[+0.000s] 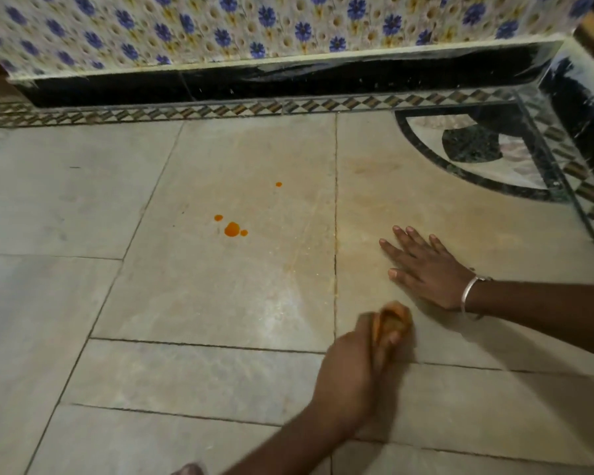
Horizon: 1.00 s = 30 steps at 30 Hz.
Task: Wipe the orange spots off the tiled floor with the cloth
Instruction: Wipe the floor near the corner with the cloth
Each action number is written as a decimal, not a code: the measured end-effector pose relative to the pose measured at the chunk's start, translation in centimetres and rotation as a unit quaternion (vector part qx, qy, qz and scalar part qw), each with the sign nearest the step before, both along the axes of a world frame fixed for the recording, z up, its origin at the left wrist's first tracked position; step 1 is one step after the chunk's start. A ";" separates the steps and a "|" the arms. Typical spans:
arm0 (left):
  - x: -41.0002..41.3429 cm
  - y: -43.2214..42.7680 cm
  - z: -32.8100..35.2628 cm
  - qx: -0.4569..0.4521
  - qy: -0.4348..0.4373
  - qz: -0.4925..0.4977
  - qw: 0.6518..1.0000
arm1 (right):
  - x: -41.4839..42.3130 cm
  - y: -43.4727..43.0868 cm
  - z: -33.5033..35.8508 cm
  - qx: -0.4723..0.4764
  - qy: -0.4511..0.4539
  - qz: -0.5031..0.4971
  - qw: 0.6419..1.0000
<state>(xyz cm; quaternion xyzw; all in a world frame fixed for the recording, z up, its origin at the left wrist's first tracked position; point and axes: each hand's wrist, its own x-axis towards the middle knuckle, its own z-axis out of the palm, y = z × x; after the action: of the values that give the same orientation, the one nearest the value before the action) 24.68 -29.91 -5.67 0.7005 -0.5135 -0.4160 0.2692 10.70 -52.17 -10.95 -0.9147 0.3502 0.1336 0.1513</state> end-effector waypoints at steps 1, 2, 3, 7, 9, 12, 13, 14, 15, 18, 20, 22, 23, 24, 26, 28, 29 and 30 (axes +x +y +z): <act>1.4 -0.8 1.1 0.014 0.114 0.066 0.991 | 0.1 0.1 0.2 0.001 -0.001 -0.003 1.000; 2.8 -1.6 2.2 0.021 0.214 0.119 0.969 | 0.5 0.1 0.5 -0.001 -0.001 -0.003 1.000; 4.2 -2.3 3.1 0.030 0.294 0.163 0.941 | 0.8 0.2 0.7 0.002 -0.001 -0.003 1.000; 9.8 -3.3 4.8 0.031 0.414 0.288 0.863 | 3.2 0.4 1.3 0.008 -0.012 0.011 1.000; 12.3 -3.6 5.0 0.008 0.374 0.312 0.874 | 4.6 0.6 1.7 0.011 -0.018 0.018 1.000; 15.9 -4.0 5.2 -0.019 0.262 0.351 0.899 | 7.1 0.6 2.5 0.012 -0.034 0.023 0.999; 17.0 -4.3 5.3 -0.038 0.215 0.351 0.910 | 7.9 0.5 3.0 0.009 -0.041 0.027 0.999; 18.1 -4.7 5.3 -0.068 0.164 0.342 0.923 | 8.8 0.3 3.5 0.006 -0.042 0.034 0.998; 19.0 -5.1 5.4 -0.103 0.111 0.322 0.934 | 9.6 0.0 4.0 0.000 -0.039 0.046 0.998; 21.1 -6.4 4.7 -0.173 -0.085 0.180 0.965 | 11.9 -0.8 5.3 -0.010 -0.030 0.069 0.997; 21.7 -6.6 2.9 -0.109 -0.224 0.022 0.968 | 13.3 -1.0 5.0 -0.020 -0.024 0.055 0.998; 21.8 -6.4 0.8 -0.015 -0.258 -0.055 0.964 | 15.1 -0.6 3.7 -0.026 -0.013 0.004 1.000; 21.5 -6.2 0.0 -0.008 -0.247 -0.036 0.968 | 15.9 0.1 2.8 -0.027 -0.018 -0.041 0.999; 21.4 -6.3 -1.0 -0.020 -0.236 -0.001 0.972 | 16.8 0.9 1.9 -0.029 -0.033 -0.094 0.995; 20.8 -7.3 -2.7 -0.051 -0.273 0.039 0.960 | 18.7 2.8 -0.2 -0.030 -0.072 -0.171 0.982; 19.9 -8.4 -4.4 -0.047 -0.356 0.015 0.933 | 19.8 5.1 -2.1 -0.053 -0.089 -0.181 0.978; 19.5 -8.8 -5.4 -0.039 -0.392 -0.001 0.919 | 20.0 5.9 -2.9 -0.080 -0.099 -0.180 0.975; 19.0 -8.9 -6.2 -0.031 -0.422 -0.012 0.906 | 20.0 6.4 -3.2 -0.103 -0.107 -0.185 0.971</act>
<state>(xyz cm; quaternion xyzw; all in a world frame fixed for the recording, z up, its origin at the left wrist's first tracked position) 43.70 -38.85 -11.87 0.7960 -0.5998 -0.0684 0.0440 30.67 -45.73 -14.19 -0.8536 0.5072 -0.0322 0.1145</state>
